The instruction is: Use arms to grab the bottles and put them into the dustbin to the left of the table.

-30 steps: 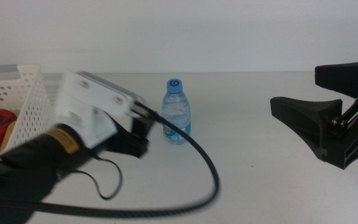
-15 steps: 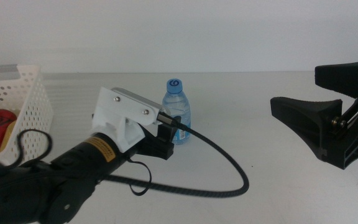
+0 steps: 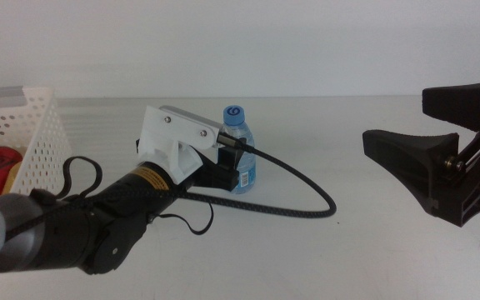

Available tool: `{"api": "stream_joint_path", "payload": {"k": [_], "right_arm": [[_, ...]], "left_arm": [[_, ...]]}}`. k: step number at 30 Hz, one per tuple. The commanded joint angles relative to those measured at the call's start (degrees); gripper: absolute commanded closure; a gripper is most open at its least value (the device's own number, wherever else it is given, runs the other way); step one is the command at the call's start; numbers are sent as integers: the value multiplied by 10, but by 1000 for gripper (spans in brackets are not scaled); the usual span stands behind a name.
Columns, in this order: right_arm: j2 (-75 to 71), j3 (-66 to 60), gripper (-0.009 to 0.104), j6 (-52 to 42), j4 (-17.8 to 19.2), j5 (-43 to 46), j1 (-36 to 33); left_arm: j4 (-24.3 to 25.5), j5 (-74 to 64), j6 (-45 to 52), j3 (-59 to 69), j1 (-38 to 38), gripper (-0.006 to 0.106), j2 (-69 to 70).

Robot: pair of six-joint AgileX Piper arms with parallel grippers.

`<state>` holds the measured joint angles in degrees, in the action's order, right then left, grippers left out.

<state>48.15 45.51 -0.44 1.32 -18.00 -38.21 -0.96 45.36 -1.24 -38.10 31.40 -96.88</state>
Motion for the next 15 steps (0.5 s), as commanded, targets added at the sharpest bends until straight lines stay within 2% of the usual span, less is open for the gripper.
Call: {"api": "stream_joint_path", "payload": {"k": [1, 4, 15], "right_arm": [[-4, 14, 24, -2, 5, 40, 2], [-4, 14, 24, -2, 5, 40, 2], [-4, 14, 24, -2, 5, 40, 2]], "left_arm": [[21, 50, -23, -24, -9, 10, 14], [41, 50, -48, -40, -15, 10, -3], [44, 62, -52, -85, -15, 10, -66]]}}
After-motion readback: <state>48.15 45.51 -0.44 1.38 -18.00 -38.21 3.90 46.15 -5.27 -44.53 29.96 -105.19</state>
